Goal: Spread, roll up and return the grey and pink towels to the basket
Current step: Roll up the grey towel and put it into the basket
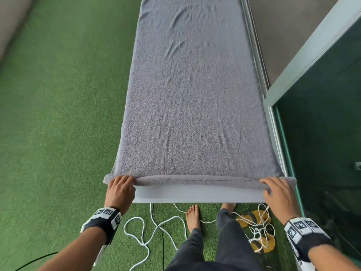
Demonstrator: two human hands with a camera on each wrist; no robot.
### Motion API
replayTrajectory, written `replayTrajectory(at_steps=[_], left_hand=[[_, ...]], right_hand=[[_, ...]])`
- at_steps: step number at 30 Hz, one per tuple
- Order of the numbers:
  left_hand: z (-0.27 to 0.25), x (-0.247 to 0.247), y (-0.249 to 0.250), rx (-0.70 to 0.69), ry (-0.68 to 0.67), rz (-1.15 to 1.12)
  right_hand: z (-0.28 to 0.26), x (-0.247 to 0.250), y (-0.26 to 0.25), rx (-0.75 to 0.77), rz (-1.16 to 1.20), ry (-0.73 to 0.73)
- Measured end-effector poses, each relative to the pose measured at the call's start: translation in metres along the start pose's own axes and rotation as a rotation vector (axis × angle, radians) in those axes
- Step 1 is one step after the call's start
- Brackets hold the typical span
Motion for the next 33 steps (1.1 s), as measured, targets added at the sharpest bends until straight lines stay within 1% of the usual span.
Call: replayTrajectory(at_steps=[3, 4, 6, 9, 10, 12, 14, 16, 21, 23, 25, 27, 29, 31, 32, 33], left_hand=[[0.013, 0.005, 0.000, 0.006, -0.076, 0.036], [0.020, 0.007, 0.001, 0.031, -0.102, 0.040], [0.032, 0.013, 0.004, 0.075, -0.103, 0.046], [0.045, 0.014, 0.008, 0.073, -0.050, 0.044], [0.046, 0.014, 0.009, 0.059, -0.047, 0.002], [0.044, 0.007, 0.011, 0.011, -0.053, -0.077], [0.040, 0.002, 0.009, 0.015, -0.078, -0.085], [0.040, 0.001, 0.004, 0.017, -0.083, -0.061], [0.054, 0.013, -0.004, -0.024, -0.083, -0.029], [0.066, 0.019, 0.000, 0.008, -0.115, -0.018], [0.080, 0.025, 0.004, 0.070, -0.133, 0.009], [0.092, 0.029, 0.008, 0.097, -0.069, 0.053], [0.095, 0.029, 0.012, 0.083, -0.029, 0.096], [0.095, 0.022, 0.012, 0.026, -0.010, 0.063], [0.093, 0.018, 0.011, 0.017, -0.008, 0.041], [0.092, 0.015, 0.011, 0.036, -0.020, 0.025]], right_hand=[[0.017, 0.009, -0.003, 0.010, -0.050, -0.036], [0.025, 0.011, -0.004, 0.016, -0.054, -0.063], [0.039, 0.015, -0.005, -0.010, -0.036, -0.105], [0.051, 0.021, -0.008, -0.035, -0.022, -0.035], [0.052, 0.022, -0.011, -0.034, -0.002, -0.044], [0.047, 0.019, -0.015, -0.003, -0.016, -0.126], [0.043, 0.014, -0.014, 0.024, -0.129, -0.195], [0.045, 0.011, -0.010, 0.024, -0.169, -0.213], [0.069, 0.022, -0.009, 0.027, -0.137, -0.165], [0.082, 0.028, -0.010, 0.028, -0.136, -0.169], [0.091, 0.032, -0.011, 0.007, -0.115, -0.155], [0.099, 0.035, -0.012, 0.007, -0.124, -0.065], [0.100, 0.033, -0.013, 0.046, -0.148, -0.004], [0.100, 0.027, -0.015, 0.090, -0.117, -0.027], [0.098, 0.024, -0.016, 0.094, -0.115, -0.050], [0.097, 0.022, -0.016, 0.088, -0.127, -0.066]])
Point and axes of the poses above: each hand's wrist, its own z-axis towards the middle knuckle, its own x-axis out of the back of the hand, y = z × x, the point moved 2 cm from there along z, towards the middle knuckle, and after that the axes turned 7 degrees about -z, right-handed, at the moved point
